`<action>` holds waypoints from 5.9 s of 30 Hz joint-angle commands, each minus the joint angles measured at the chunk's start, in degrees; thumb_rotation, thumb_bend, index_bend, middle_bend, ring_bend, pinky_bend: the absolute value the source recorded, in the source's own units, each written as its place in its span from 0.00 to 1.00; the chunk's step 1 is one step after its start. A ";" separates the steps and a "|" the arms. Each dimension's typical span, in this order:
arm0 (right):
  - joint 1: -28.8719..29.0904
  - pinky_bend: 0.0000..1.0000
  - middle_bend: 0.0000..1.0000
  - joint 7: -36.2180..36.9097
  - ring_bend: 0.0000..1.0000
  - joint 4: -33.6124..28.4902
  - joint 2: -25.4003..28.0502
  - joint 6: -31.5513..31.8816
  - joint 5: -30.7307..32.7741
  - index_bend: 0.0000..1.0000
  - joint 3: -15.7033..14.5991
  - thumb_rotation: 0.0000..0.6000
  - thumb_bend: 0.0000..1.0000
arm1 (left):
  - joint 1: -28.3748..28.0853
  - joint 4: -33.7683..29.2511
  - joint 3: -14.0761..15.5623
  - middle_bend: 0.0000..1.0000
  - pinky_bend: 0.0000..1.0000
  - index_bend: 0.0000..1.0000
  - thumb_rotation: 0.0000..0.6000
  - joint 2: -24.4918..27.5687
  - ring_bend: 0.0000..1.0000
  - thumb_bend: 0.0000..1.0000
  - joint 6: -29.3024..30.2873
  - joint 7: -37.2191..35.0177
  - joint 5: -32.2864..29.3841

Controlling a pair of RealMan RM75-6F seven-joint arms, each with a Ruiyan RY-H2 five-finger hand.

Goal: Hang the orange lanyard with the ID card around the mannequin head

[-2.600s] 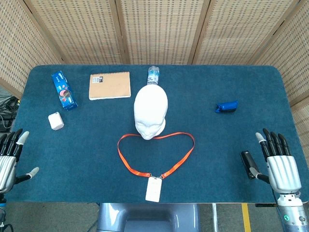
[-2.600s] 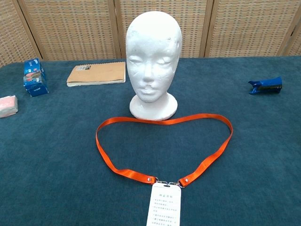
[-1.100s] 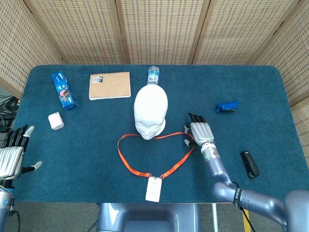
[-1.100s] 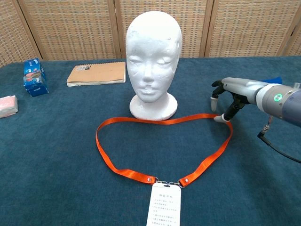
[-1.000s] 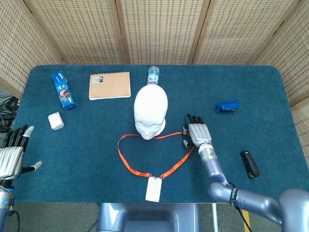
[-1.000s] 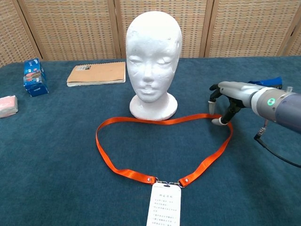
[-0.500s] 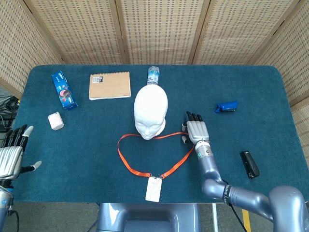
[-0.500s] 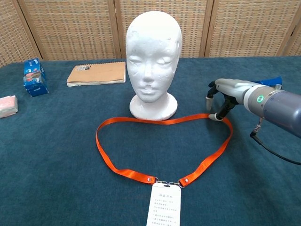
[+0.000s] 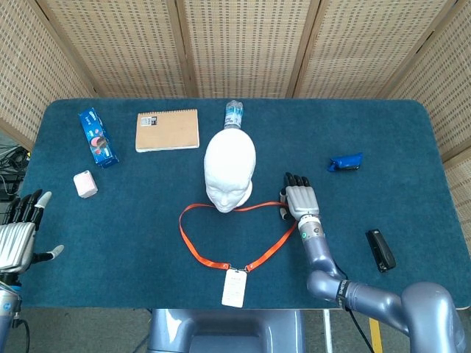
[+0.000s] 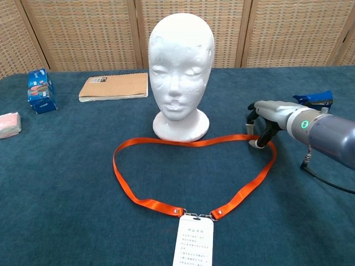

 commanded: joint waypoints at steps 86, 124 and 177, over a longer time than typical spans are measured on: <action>-3.51 0.00 0.08 22.59 0.00 -19.15 17.11 -6.27 -13.41 0.76 -3.31 1.00 0.74 | -41.36 37.28 -7.75 0.00 0.00 0.71 1.00 -39.56 0.00 0.41 -36.17 3.33 -13.99; -5.16 0.00 0.08 24.45 0.00 -48.19 33.55 9.00 -22.07 0.76 8.30 1.00 0.75 | -32.81 8.84 -10.04 0.00 0.00 0.73 1.00 -13.25 0.00 0.45 -7.52 -9.03 5.52; 9.47 0.00 0.00 27.44 0.00 -12.08 24.65 -1.12 5.97 0.13 12.40 1.00 0.15 | -47.81 29.79 -20.76 0.00 0.00 0.00 1.00 -24.01 0.00 0.00 -25.86 -11.16 -21.02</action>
